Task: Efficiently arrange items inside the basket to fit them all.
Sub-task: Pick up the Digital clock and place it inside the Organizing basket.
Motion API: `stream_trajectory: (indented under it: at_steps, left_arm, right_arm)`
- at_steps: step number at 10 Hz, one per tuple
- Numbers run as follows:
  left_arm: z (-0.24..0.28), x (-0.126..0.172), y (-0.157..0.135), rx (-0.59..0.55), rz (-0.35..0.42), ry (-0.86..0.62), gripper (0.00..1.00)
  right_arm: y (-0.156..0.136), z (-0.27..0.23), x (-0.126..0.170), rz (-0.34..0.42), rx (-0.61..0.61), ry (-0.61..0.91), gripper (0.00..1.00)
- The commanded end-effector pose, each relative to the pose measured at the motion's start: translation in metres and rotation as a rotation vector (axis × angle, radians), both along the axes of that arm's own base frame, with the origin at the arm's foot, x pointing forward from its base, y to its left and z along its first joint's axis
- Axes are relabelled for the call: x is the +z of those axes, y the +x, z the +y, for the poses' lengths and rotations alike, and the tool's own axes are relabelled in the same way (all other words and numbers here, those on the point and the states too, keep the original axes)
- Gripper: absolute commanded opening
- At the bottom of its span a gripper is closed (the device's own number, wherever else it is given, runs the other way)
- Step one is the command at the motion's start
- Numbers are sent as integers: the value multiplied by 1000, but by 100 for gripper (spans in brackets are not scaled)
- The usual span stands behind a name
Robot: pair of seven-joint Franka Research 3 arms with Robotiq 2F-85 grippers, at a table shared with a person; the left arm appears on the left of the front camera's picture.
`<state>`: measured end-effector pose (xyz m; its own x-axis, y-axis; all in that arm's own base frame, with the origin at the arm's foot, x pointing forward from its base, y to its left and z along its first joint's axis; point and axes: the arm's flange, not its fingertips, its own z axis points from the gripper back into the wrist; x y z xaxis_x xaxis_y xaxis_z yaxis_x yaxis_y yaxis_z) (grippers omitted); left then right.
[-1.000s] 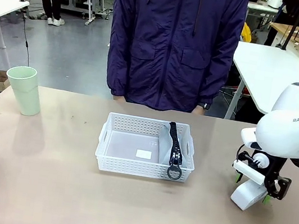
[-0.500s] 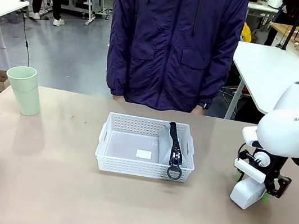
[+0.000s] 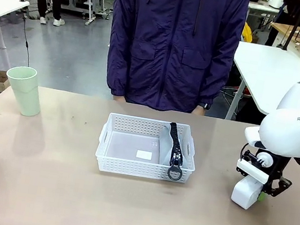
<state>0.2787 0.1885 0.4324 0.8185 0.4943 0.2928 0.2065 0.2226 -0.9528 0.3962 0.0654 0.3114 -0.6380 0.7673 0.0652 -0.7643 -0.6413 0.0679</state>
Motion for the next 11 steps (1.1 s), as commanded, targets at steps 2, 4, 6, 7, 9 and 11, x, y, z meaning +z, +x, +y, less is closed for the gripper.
stream_trajectory:
  at_steps: [2, 4, 6, 7, 9, 11]
  left_arm:
    - [0, 0, -1, -4, -25, -1, 100]
    - [0, 0, -1, -4, -25, -1, 100]
    - [0, 0, -1, -4, -25, -1, 100]
    - [0, 0, -1, -4, -25, -1, 100]
    - [0, 0, -1, -4, -25, -1, 100]
    - [0, 0, -1, -4, -25, -1, 100]
  right_arm:
    - [-19, -8, -8, 12, 48, 70, 0]
    - [-31, -5, 26, 18, 38, 66, 0]
    - [-58, 3, 85, 53, -141, 32, 0]
    - [-76, 4, 108, 37, -293, 0, 0]
    - [-103, 1, 125, 8, -554, -8, 0]
    - [-106, -2, 118, -54, -825, -13, 0]
